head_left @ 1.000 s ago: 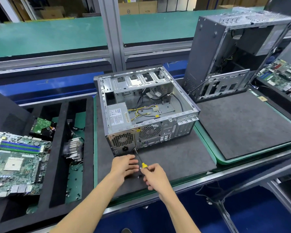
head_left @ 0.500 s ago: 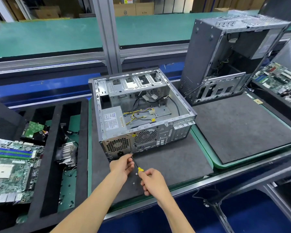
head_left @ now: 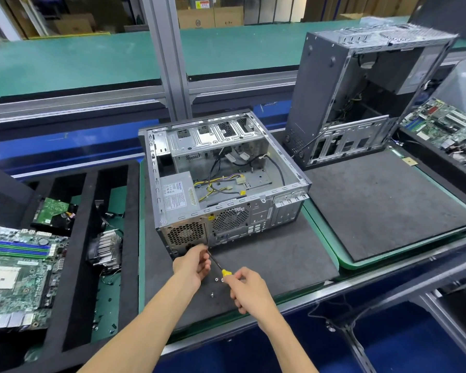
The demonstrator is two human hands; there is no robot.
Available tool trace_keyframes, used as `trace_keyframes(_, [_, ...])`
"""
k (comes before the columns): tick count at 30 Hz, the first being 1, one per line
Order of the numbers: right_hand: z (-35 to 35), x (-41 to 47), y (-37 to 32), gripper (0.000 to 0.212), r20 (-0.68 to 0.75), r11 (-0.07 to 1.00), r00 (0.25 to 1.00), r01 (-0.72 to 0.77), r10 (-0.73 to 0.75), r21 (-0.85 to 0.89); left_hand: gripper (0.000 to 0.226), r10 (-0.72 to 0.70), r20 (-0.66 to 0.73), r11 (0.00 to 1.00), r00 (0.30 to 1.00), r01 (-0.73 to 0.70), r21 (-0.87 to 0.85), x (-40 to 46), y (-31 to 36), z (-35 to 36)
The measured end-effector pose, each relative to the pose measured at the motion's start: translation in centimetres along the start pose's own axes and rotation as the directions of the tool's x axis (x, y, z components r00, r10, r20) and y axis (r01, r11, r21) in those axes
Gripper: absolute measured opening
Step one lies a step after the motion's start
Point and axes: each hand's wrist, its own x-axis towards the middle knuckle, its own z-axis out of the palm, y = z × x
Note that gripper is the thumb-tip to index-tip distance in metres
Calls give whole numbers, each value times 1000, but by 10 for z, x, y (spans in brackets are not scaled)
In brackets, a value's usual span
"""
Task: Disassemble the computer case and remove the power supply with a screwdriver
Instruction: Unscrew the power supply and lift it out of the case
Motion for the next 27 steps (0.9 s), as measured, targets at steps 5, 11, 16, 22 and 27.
trace_keyframes(5, [-15,-2,9,24,-20,1000,1000,-7,7,15,8,20,22,996,1000,-22,88,0,2,-5])
trace_keyframes(11, [-19,2,16,25,-128,994,992,35,-22,100,17,235,281,628,931,-366,687,-7,-10,-23])
trace_keyframes(16, [-23,5,19,9,-269,930,924,178,-271,-323,13,420,453,-18,786,-492,870,-8,-14,-42])
trace_keyframes(22, [-25,14,16,18,-287,738,847,168,-447,-653,6,439,570,-124,694,-582,804,-5,-17,-47])
trace_keyframes(27, [-16,19,18,30,-299,688,836,122,-460,-716,5,436,629,-159,643,-633,757,-6,-19,-49])
